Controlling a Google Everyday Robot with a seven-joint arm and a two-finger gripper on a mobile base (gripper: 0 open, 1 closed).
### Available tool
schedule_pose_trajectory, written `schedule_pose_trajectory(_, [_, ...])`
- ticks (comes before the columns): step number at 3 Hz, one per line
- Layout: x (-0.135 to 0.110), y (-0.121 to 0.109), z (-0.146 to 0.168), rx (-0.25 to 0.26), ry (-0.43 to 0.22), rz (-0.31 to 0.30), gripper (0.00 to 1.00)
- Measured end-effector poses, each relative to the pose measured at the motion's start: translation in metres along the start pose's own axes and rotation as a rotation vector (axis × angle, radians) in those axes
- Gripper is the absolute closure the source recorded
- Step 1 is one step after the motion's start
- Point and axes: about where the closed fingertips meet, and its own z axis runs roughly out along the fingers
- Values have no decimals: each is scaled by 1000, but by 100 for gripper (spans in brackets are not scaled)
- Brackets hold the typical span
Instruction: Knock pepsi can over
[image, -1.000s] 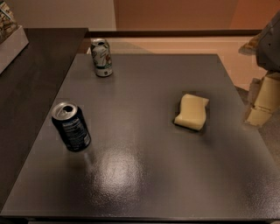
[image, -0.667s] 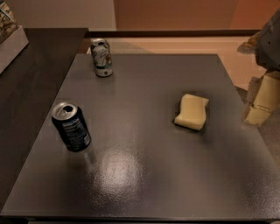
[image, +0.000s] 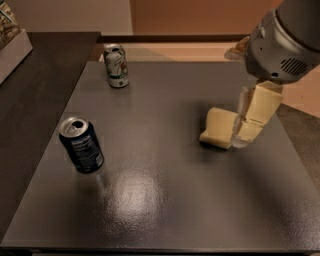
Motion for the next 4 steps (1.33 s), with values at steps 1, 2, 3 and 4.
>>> schedule_pose_trajectory(1, [-46,5,23,-48,-77,-75,0])
schedule_pose_trajectory(2, [-94,14,46,-95,-142,-148,0])
schedule_pose_trajectory(3, [-140,28,68,-136,-202,-204,0])
schedule_pose_trajectory(4, [-180,42,89,-172,-262,-246,0])
